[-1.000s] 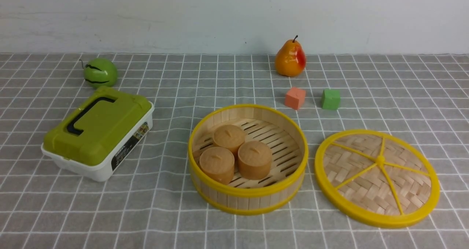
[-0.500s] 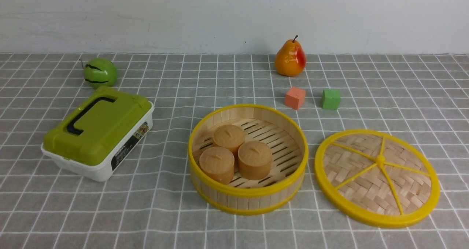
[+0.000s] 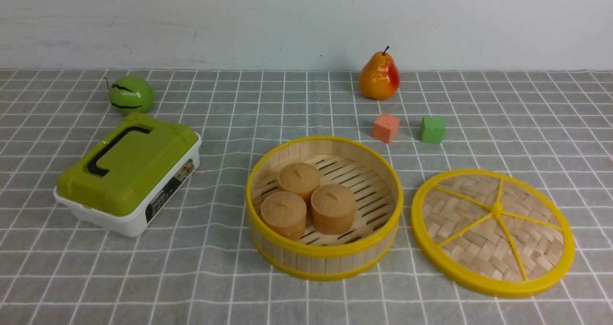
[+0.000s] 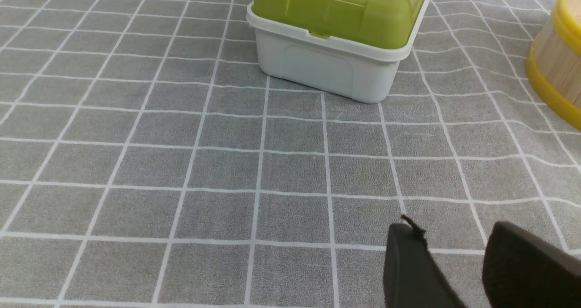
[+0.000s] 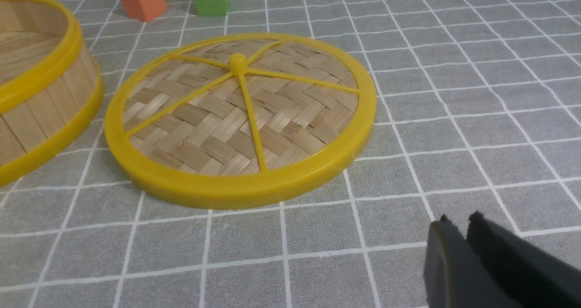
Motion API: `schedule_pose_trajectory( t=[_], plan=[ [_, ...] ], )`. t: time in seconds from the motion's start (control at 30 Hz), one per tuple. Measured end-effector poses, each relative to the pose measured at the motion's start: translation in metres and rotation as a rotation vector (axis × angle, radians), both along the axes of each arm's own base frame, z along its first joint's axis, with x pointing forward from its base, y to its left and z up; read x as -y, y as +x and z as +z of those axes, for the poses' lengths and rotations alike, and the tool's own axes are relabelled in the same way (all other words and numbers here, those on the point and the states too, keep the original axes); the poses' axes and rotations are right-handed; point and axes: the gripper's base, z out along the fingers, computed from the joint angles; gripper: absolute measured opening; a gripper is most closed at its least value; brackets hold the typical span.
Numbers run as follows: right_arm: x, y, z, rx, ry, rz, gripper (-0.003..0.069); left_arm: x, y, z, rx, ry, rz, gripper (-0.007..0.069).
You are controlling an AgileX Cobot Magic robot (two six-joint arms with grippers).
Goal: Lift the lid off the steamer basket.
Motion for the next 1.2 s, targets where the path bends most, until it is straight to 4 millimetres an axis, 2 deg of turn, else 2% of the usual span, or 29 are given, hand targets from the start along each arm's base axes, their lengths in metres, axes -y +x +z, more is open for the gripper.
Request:
schedule_pose_trajectory(
  t=[1.2],
  plan=[
    [-0.0001, 0.0000, 0.0000, 0.000, 0.002, 0.000, 0.0066, 0.0000, 0.0000, 0.0000, 0.000, 0.000, 0.000, 0.0239]
  ],
)
